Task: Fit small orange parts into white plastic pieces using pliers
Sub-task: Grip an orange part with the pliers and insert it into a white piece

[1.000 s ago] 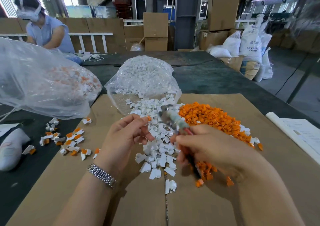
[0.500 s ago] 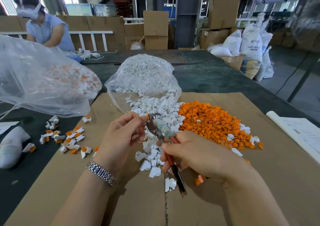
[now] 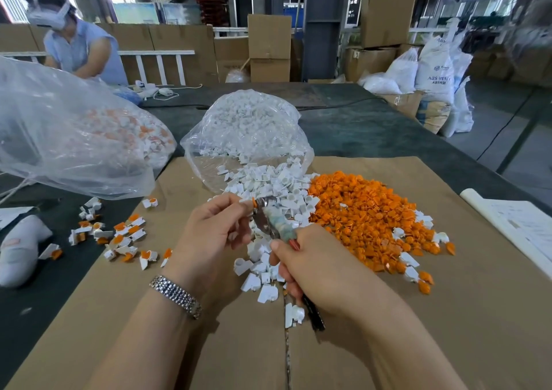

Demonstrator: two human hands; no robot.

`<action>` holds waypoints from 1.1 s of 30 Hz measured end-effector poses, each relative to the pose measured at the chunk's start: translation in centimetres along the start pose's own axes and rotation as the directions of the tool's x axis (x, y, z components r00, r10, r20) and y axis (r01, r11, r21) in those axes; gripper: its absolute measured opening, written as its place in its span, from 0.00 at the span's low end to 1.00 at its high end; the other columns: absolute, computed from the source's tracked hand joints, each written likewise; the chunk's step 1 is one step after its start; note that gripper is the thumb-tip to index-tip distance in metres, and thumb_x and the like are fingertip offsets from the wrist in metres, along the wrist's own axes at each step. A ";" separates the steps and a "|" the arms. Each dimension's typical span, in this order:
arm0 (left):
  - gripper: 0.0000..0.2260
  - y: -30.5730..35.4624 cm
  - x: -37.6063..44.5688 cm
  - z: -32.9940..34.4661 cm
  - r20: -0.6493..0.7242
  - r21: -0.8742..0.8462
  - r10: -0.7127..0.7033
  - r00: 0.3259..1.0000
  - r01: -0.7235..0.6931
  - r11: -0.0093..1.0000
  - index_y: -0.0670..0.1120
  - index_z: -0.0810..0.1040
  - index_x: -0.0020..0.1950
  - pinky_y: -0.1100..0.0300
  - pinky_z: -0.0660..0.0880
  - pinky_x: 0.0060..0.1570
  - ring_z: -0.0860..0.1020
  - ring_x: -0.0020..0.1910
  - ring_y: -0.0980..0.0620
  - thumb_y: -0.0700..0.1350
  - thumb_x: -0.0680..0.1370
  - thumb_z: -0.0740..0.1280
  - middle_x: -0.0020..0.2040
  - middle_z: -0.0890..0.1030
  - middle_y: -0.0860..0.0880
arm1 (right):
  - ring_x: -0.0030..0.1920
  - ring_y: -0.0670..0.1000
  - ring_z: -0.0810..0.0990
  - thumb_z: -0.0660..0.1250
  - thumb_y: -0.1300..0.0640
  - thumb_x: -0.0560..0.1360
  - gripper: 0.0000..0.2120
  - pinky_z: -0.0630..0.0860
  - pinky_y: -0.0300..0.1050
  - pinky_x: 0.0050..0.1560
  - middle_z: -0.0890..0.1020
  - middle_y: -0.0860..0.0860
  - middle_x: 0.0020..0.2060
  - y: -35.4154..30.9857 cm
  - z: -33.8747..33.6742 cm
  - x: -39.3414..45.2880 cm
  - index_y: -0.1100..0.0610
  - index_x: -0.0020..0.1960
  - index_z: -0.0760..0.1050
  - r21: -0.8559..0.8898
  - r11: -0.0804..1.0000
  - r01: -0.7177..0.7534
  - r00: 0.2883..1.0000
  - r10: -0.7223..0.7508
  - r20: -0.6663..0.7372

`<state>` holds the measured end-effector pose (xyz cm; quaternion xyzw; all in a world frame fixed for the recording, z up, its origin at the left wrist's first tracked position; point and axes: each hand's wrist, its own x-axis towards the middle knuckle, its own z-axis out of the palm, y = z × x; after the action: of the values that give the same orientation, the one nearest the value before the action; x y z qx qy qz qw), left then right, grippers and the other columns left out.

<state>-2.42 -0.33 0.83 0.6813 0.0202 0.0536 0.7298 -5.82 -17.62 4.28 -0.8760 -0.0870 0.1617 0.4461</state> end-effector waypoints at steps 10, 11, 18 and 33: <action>0.10 0.7 -0.7 0.3 -0.038 -0.008 0.001 0.999 -0.002 1.000 0.41 0.77 0.44 0.62 0.69 0.31 0.76 0.29 0.51 0.44 0.83 0.65 0.34 0.75 0.44 | 0.39 0.53 0.87 0.55 0.36 0.82 0.30 0.83 0.52 0.51 0.87 0.55 0.37 -0.5 -3.0 -0.7 0.61 0.49 0.81 0.127 0.988 -0.090 0.990 0.075 0.116; 0.11 0.7 -0.7 0.2 -0.041 0.006 0.008 0.999 -0.008 1.000 0.40 0.77 0.45 0.60 0.69 0.32 0.76 0.30 0.51 0.45 0.84 0.64 0.35 0.76 0.44 | 0.39 0.52 0.87 0.55 0.34 0.81 0.28 0.83 0.52 0.52 0.87 0.54 0.37 -0.3 -3.6 -0.6 0.58 0.52 0.80 0.075 0.994 -0.081 0.996 0.077 0.049; 0.15 0.1 -0.3 -0.7 -0.172 0.420 0.108 0.979 -0.026 0.907 0.40 0.79 0.43 0.62 0.68 0.31 0.74 0.29 0.52 0.48 0.84 0.63 0.30 0.76 0.46 | 0.60 0.59 0.76 0.60 0.38 0.79 0.20 0.70 0.59 0.63 0.77 0.55 0.59 2.6 -6.4 3.2 0.54 0.59 0.73 -0.450 0.825 -0.341 0.872 0.099 -0.479; 0.06 -0.7 0.1 -1.4 0.037 0.753 0.172 0.984 -0.140 0.643 0.57 0.80 0.47 0.69 0.73 0.36 0.79 0.41 0.60 0.45 0.79 0.71 0.44 0.82 0.58 | 0.69 0.58 0.65 0.68 0.40 0.77 0.27 0.65 0.60 0.67 0.68 0.55 0.66 6.9 -5.3 5.3 0.53 0.70 0.68 -0.549 0.722 -0.421 0.775 -0.028 -0.631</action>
<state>-2.44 1.03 0.02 0.9200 -0.0042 0.1162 0.3743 1.09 -24.06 0.50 -0.9837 0.1061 -0.1161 0.0869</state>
